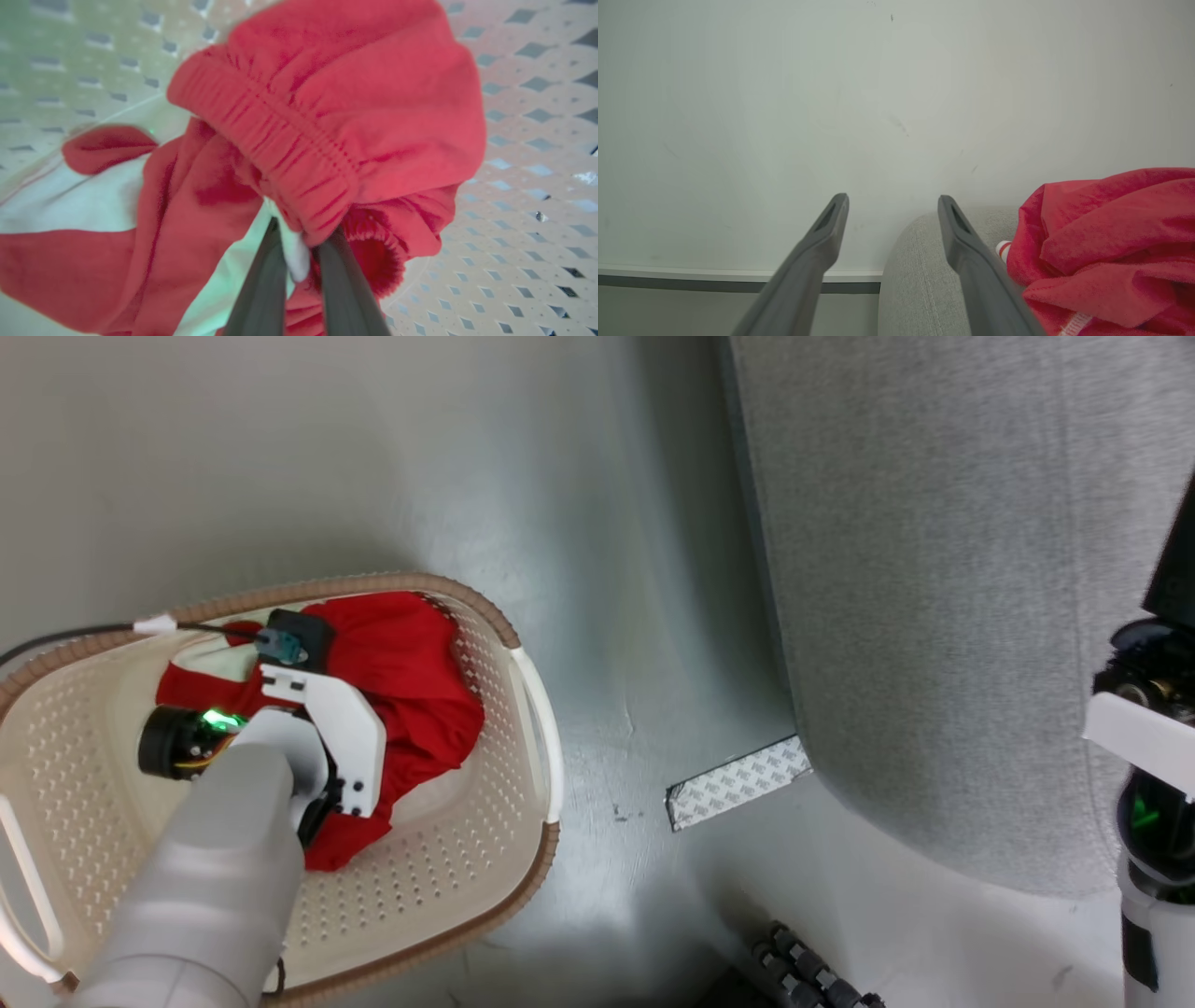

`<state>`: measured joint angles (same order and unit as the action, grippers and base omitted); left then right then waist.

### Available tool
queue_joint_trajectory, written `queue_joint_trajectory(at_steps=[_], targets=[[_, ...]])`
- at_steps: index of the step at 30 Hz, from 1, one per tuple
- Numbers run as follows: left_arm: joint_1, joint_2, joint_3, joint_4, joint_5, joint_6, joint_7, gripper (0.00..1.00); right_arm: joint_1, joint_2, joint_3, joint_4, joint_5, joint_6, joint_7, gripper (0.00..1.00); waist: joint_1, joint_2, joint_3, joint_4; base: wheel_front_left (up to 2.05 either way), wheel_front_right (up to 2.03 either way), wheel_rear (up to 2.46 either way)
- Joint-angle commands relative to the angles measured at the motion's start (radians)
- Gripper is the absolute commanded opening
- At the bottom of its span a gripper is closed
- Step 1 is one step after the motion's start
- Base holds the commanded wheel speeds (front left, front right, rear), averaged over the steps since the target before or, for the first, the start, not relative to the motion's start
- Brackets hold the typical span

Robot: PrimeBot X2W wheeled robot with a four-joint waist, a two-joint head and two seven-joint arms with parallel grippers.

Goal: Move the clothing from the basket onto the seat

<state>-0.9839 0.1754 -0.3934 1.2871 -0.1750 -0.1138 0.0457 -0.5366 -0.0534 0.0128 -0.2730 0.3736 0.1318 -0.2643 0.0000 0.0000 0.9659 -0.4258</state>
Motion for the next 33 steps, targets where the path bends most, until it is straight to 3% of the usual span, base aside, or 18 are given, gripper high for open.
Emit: queue_joint_trajectory(at_steps=[1,14,25,33], targets=[[0.013,0.012,0.001,0.001,-0.009,-0.003,-0.024,0.0,-0.024,0.004,0.008,0.009,0.012,-0.002,0.0,1.0,0.0,0.0,-0.028,-0.008,0.0,0.0,0.0],[0.177,-0.105,-0.066,-0.027,-0.074,-0.018,-0.226,0.0,0.04,-0.068,-0.022,0.067,-0.037,-0.002,0.0,1.0,0.0,0.0,-0.336,0.097,0.0,0.0,0.0],[0.342,-0.123,-0.277,-0.232,-0.247,-0.017,-0.297,0.0,0.179,-0.13,-0.031,0.144,-0.031,-0.002,0.0,1.0,0.0,0.0,-0.644,0.19,0.0,0.0,0.0],[0.385,-0.106,-0.334,-0.421,-0.317,-0.017,-0.31,0.0,0.267,-0.16,-0.007,0.198,-0.017,-0.002,0.0,1.0,0.0,0.0,-0.814,0.259,0.0,0.0,0.0]])
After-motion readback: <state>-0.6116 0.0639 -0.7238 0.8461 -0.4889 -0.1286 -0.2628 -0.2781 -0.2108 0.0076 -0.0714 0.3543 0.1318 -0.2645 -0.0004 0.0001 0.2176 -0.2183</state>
